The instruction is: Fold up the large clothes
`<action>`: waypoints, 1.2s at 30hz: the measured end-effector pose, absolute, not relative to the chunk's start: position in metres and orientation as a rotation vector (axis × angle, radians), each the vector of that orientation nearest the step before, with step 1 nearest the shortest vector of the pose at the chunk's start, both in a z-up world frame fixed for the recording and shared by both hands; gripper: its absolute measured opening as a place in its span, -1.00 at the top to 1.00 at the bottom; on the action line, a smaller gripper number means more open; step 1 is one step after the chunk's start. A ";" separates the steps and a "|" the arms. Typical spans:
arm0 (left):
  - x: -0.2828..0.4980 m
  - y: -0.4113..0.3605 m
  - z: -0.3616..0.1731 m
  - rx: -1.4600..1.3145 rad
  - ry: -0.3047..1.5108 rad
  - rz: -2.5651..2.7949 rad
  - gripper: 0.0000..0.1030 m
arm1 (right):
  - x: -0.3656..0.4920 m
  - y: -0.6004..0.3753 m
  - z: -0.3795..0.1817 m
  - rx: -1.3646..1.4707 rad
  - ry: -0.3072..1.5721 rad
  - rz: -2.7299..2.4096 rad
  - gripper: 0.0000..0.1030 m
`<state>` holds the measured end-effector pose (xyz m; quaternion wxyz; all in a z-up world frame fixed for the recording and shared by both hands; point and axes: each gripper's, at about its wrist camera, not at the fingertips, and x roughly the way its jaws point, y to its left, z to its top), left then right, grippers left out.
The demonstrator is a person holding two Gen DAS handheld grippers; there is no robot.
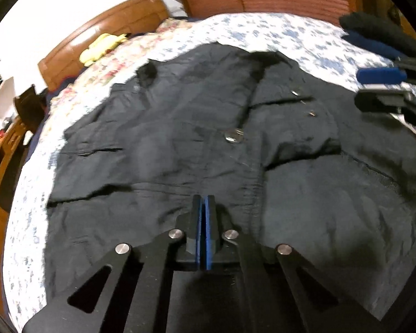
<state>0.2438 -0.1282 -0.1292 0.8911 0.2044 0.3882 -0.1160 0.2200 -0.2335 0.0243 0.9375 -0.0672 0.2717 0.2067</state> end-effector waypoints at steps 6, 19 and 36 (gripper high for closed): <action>0.235 -0.111 -0.105 0.395 0.776 -0.253 0.96 | 0.228 -0.230 0.022 -0.140 0.565 0.428 0.03; 0.235 -0.146 -0.138 0.488 0.908 -0.351 0.35 | 0.230 -0.232 0.021 -0.145 0.562 0.428 0.03; 0.234 -0.078 -0.107 0.407 0.753 -0.193 0.83 | 0.231 -0.233 0.021 -0.155 0.561 0.429 0.03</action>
